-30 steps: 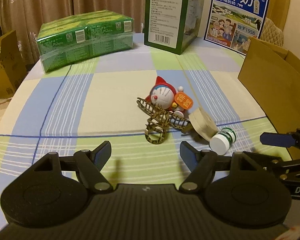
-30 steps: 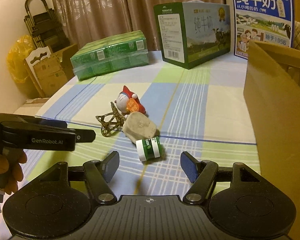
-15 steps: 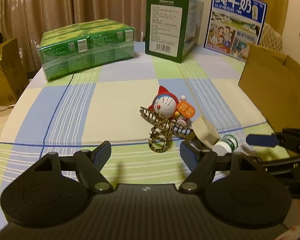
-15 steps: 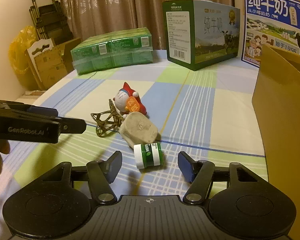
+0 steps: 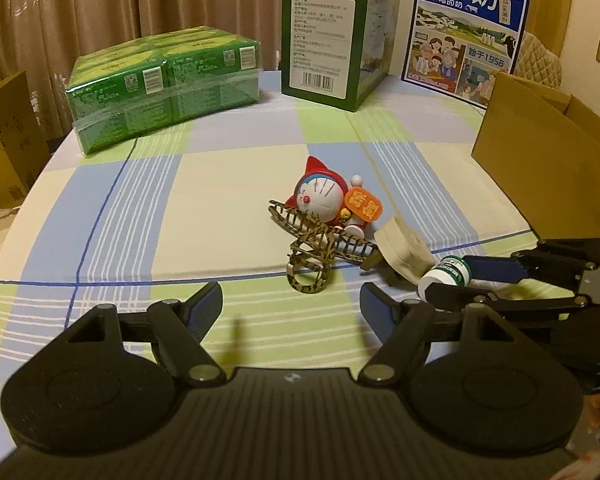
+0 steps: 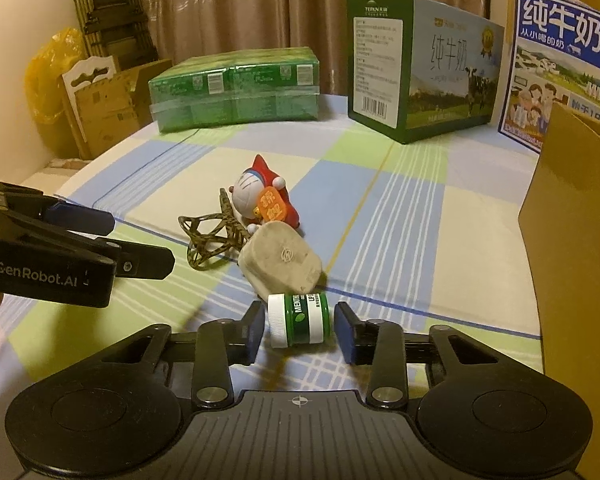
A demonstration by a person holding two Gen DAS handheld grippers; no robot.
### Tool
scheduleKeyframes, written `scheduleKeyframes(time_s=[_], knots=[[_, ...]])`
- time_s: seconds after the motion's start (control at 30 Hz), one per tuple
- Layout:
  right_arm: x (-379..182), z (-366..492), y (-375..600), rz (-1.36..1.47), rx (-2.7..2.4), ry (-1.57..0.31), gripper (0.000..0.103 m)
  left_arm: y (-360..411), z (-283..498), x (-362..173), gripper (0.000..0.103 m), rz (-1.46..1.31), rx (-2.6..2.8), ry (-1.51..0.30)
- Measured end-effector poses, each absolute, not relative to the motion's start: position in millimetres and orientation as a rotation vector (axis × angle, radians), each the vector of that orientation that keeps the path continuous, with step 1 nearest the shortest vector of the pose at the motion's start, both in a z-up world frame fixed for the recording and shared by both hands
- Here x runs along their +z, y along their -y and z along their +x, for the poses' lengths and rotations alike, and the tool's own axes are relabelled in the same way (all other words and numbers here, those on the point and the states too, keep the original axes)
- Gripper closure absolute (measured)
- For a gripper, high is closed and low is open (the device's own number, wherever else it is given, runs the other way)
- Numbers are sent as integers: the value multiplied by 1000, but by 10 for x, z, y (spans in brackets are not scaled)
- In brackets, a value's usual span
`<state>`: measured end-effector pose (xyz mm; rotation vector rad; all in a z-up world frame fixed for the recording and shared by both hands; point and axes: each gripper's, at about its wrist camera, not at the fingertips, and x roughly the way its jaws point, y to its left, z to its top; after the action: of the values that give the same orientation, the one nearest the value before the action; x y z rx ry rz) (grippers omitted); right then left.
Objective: Organize rigid objects
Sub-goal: 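Grasp the beige rounded stone with the left tool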
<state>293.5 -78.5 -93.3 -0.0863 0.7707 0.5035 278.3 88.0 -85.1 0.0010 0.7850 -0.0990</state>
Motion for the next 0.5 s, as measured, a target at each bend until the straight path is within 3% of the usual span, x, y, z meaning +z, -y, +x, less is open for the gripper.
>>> scheduleKeyframes(time_s=[0.27, 0.5], knots=[[-769, 2878, 932, -69, 418, -735, 75, -788, 2868, -846, 32, -64, -158, -784], [-693, 2782, 1182, -59, 322, -761, 75, -412, 2956, -816, 45, 42, -235, -714]])
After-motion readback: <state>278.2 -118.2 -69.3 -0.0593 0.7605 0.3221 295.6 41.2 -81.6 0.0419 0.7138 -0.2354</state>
